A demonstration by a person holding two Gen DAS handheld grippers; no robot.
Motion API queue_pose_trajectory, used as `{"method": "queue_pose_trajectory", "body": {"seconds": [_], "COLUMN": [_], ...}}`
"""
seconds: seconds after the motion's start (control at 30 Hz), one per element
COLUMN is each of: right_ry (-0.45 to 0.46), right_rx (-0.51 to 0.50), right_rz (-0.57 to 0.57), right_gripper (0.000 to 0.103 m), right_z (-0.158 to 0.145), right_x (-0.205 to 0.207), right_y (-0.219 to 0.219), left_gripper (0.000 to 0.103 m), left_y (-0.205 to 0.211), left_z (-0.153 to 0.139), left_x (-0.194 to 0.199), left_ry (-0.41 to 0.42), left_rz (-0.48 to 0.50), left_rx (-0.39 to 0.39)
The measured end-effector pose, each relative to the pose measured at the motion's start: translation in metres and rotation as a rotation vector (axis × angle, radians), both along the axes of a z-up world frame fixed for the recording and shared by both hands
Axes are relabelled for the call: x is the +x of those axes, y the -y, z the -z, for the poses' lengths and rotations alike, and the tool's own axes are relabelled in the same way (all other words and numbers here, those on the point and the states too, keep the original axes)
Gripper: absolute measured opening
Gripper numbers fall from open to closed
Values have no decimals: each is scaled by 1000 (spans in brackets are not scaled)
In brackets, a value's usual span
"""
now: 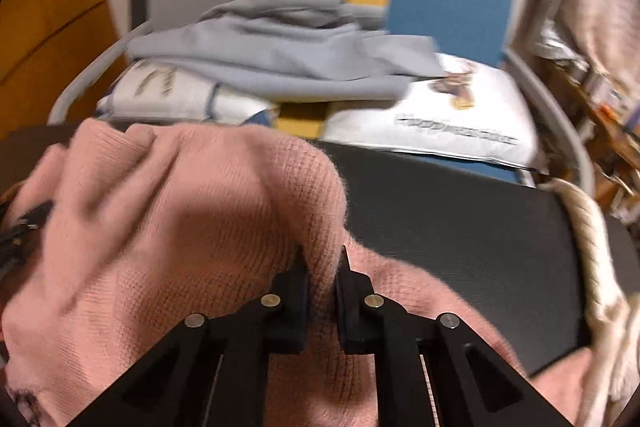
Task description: Fold clothes
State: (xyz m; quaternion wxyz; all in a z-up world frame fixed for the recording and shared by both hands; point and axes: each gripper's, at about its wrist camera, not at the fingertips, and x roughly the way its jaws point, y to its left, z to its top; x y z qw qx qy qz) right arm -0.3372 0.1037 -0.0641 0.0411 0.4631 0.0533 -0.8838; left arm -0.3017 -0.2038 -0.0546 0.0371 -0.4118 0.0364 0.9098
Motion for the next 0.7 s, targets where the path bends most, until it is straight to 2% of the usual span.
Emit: {"method": "queue_pose_trajectory", "body": {"seconds": [0.13,0.17,0.23,0.3,0.4,0.47,0.5,0.53,0.6,0.63,0.7], "right_ry": [25,37,38,24,-6,-8,-3,7,-28,-62,-92], "right_rx": [-27,-38,-45,-36,41,91,110,103,34,-18,-96], "right_rz": [99,119,135,135,116,91,76,70,63,61,33], "right_gripper": [10,10,10,11,13,15,19,34,51,51,52], "right_z": [8,12,17,21,25,25,23,19,2,-8,-25], "right_x": [-3,-3,-2,-1,1,1,1,2,13,21,42], "right_y": [-35,-41,-46,-46,-36,-30,-28,-29,-35,-38,-40], "left_gripper": [12,12,12,13,16,22,23,23,24,24,24], "left_y": [52,62,67,63,53,51,48,46,42,41,40], "left_z": [3,4,6,8,10,8,5,1,-9,-16,-30], "left_x": [-3,-2,-2,-2,-3,-4,-3,0,6,16,45], "left_ry": [11,10,12,10,16,29,44,58,56,34,-4], "left_rz": [-207,-236,-240,-232,-220,-205,-192,-178,-164,-165,-154], "left_rx": [103,134,137,102,40,13,-6,-23,-38,-30,45]}}
